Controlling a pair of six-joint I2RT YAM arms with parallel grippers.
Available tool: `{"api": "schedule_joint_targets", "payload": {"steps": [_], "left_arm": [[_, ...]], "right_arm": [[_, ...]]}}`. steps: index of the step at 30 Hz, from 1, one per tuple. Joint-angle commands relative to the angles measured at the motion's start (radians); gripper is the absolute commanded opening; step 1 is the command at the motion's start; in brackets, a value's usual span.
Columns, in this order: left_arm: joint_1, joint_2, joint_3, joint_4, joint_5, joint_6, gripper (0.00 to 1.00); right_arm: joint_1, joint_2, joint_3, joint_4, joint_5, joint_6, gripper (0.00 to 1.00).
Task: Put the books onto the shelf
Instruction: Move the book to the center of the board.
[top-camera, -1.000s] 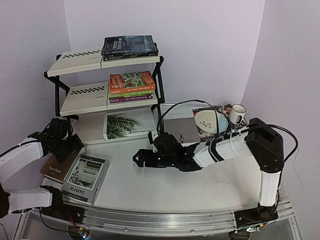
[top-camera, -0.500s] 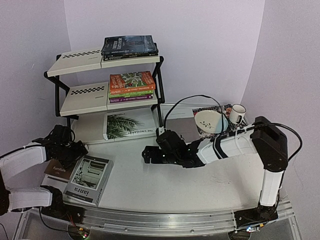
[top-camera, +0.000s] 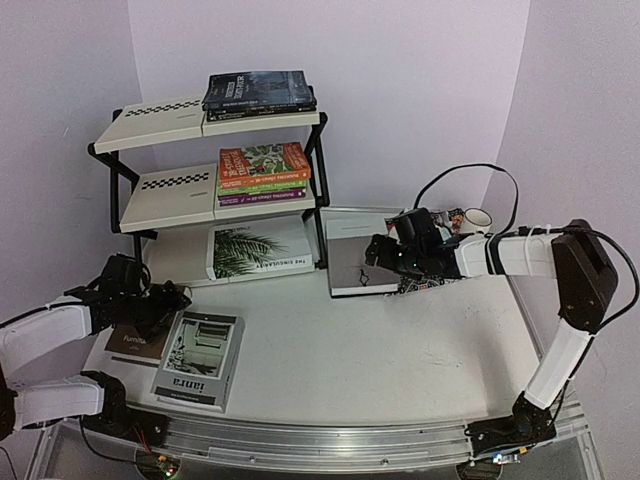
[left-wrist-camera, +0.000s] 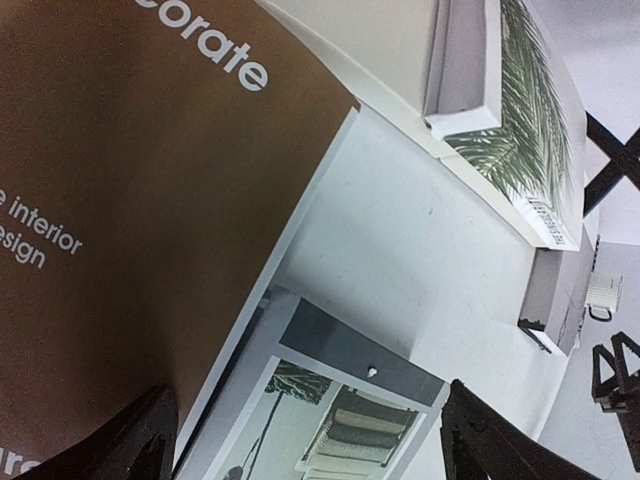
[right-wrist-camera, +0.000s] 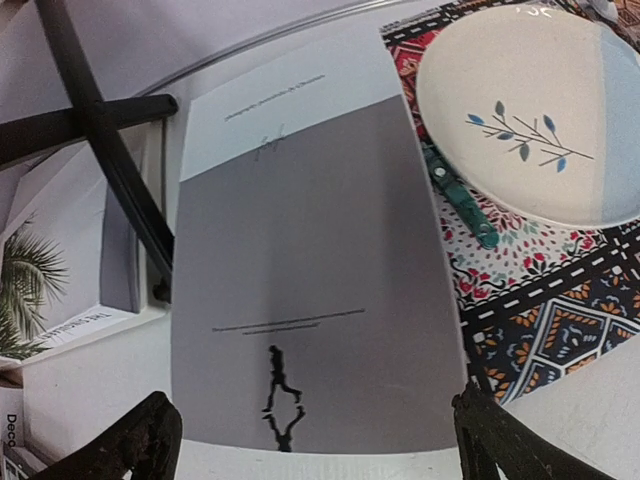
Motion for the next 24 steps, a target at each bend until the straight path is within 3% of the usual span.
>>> {"api": "schedule_joint_targets", "payload": {"steps": [1, 6, 12, 24], "left_arm": [[-0.055, 0.013, -0.047, -0.04, 0.073, -0.087, 0.93], [-0.149, -0.005, -0.055, -0.013, 0.053, -0.171, 0.93], [-0.177, -0.005, -0.073, 0.04, 0.081, -0.216, 0.93], [-0.203, 0.0, -0.02, 0.118, 0.133, -0.199, 0.94]], "right_arm": [[-0.083, 0.013, 0.055, -0.111, -0.091, -0.018, 0.95], [-0.174, 0.044, 0.075, -0.13, -0.195, -0.035, 0.95], [-0.249, 0.131, 0.119, -0.129, -0.432, -0.002, 0.95], [-0.281, 0.245, 0.161, -0.107, -0.536, 0.042, 0.89]]}}
